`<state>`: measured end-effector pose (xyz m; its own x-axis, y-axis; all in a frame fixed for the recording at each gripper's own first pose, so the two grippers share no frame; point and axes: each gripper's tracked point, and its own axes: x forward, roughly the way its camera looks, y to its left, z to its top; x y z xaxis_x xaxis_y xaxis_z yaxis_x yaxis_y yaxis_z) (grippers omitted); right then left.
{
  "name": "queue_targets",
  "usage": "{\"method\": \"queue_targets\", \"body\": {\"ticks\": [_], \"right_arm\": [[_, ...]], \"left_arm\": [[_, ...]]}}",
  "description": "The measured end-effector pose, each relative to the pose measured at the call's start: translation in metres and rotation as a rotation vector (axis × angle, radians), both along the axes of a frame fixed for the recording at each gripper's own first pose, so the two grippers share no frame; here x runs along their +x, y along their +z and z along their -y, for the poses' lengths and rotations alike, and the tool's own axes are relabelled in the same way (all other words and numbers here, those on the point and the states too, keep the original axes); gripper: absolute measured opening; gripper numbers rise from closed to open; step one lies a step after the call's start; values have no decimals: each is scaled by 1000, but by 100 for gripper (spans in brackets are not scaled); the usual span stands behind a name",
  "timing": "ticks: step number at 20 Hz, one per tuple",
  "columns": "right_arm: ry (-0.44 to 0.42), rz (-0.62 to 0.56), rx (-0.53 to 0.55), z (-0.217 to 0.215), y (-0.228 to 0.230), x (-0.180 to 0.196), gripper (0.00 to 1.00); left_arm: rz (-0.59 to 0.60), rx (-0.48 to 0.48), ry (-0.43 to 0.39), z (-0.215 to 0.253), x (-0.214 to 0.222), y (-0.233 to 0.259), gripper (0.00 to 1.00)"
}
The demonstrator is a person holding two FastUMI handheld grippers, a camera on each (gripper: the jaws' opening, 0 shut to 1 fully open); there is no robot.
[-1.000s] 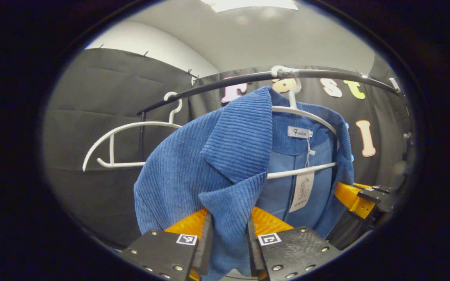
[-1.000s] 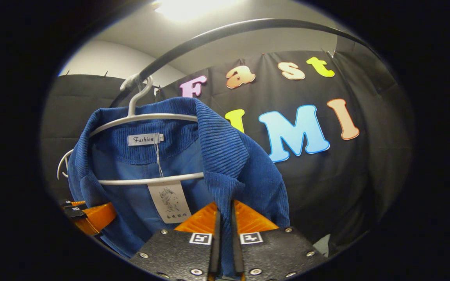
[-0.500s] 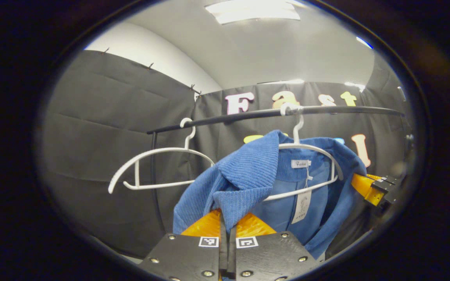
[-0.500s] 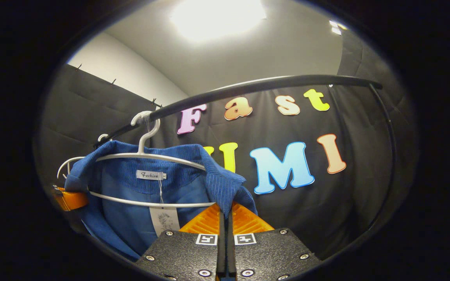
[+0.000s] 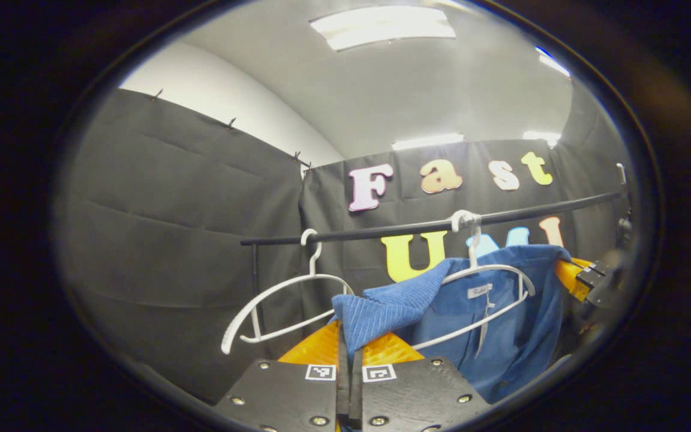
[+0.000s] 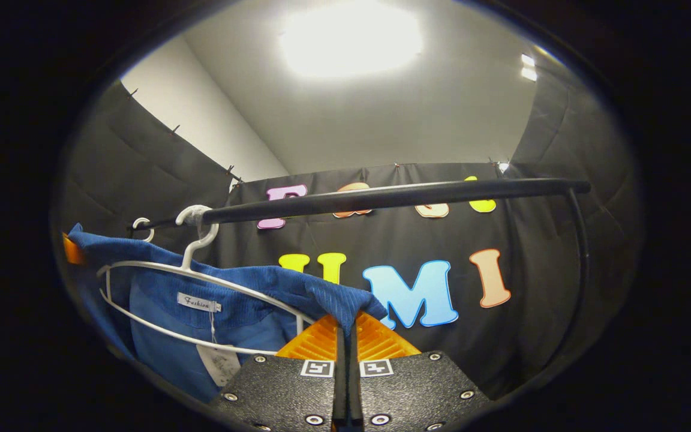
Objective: Grasp the clothes on the hanger with both hands and then place them into the laundry hamper below.
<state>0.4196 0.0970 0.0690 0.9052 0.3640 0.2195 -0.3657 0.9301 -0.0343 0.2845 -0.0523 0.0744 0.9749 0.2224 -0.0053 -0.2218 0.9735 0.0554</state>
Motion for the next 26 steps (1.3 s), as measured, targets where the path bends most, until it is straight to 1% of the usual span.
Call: {"method": "queue_targets", "body": {"ticks": [1, 2, 3, 4, 6, 8, 11, 13, 14, 15, 16, 18, 19, 21, 22, 23, 25, 26], "right_arm": [[-4, 17, -12, 1, 3, 4, 1], [-10, 32, -25, 4, 5, 7, 1], [-16, 45, -37, 7, 6, 10, 1], [-21, 56, -43, 8, 6, 15, 1], [-28, 61, -44, 11, 7, 26, 1], [-38, 51, -37, 14, 3, 37, 1], [-29, 27, -38, 14, -7, 53, 1], [-18, 21, -54, 10, -14, 61, 1], [-12, 14, -61, 8, -17, 64, 1], [-5, 4, -63, 5, -21, 67, 1], [2, -9, -60, 2, -24, 71, 1], [20, -45, -52, -3, -34, 78, 1], [29, -68, -45, -6, -39, 81, 1], [51, -124, -37, -13, -53, 86, 1], [63, -158, -35, -16, -63, 89, 1], [74, -184, -31, -20, -71, 89, 1], [85, -219, -35, -23, -88, 98, 1], [92, -240, -40, -24, -99, 100, 1]], "left_arm": [[-4, 27, -6, -4, 1, 2, 1], [0, 53, -10, -8, 2, 7, 5], [5, 81, -7, -14, 4, 14, 5], [9, 110, -8, -19, 7, 20, 1], [-2, 138, -14, -30, 13, 21, 1], [-16, 134, -18, -41, 22, 18, 6], [-38, 112, -35, -58, 38, 9, 6], [-46, 85, -52, -66, 48, 6, 1], [-47, 75, -60, -69, 54, 5, 6], [-57, 66, -65, -73, 60, 0, 6], [-66, 58, -71, -76, 65, -3, 1], [-82, 50, -81, -80, 72, -6, 1], [-92, 53, -84, -83, 74, -10, 5], [-122, 61, -94, -87, 79, -21, 5], [-137, 62, -93, -88, 79, -26, 1], [-148, 61, -91, -89, 81, -31, 5], [-164, 39, -90, -88, 86, -45, 5], [-177, 26, -88, -88, 89, -53, 1]]}}
